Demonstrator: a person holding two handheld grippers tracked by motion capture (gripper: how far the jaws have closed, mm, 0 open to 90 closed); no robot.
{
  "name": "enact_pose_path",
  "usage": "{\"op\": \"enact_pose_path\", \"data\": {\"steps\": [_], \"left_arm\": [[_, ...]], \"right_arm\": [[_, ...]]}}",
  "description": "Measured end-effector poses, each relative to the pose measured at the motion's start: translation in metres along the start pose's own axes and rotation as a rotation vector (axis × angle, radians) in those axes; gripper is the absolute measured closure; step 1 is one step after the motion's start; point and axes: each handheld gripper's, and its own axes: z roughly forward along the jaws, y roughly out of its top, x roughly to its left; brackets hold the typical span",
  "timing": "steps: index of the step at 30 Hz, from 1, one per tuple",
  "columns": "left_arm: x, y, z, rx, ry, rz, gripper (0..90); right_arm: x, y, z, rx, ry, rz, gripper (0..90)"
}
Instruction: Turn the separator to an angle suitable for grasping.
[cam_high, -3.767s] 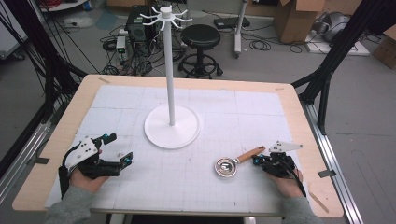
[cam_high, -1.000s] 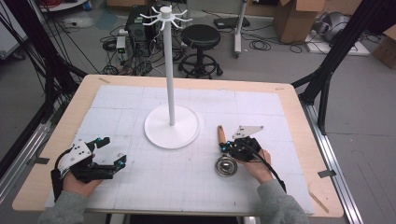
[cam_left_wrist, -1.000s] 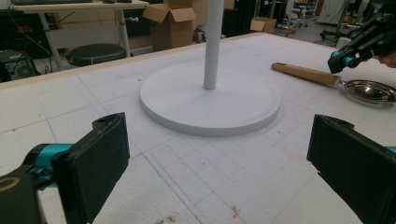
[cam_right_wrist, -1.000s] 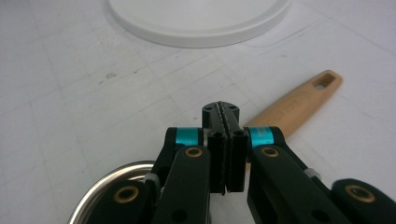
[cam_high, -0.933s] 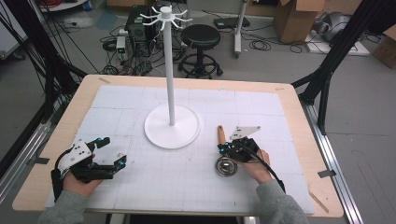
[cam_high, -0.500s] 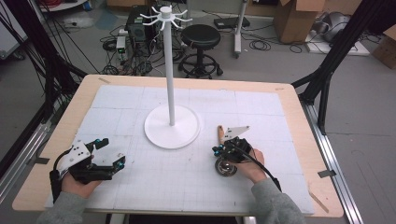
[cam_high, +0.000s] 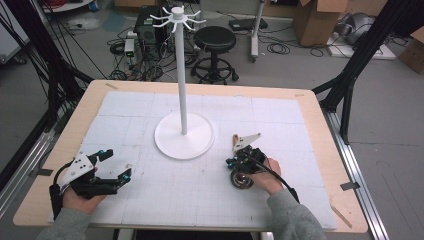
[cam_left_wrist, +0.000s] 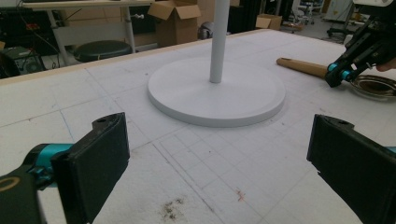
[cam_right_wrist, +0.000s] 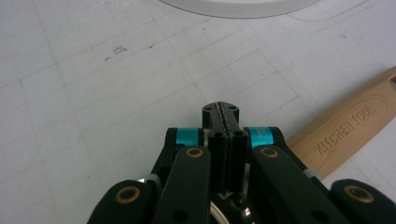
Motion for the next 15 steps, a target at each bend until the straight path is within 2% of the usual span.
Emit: {"op": "enact_pose_path", "data": {"steps": [15], "left_arm": [[-0.0004,0.0003,0.0017,0.001,-0.004,0.000,6.3]], "right_arm": [[0.0024,-0.0040,-0.0047,0.025,0.014,0.000,90.0]]}}
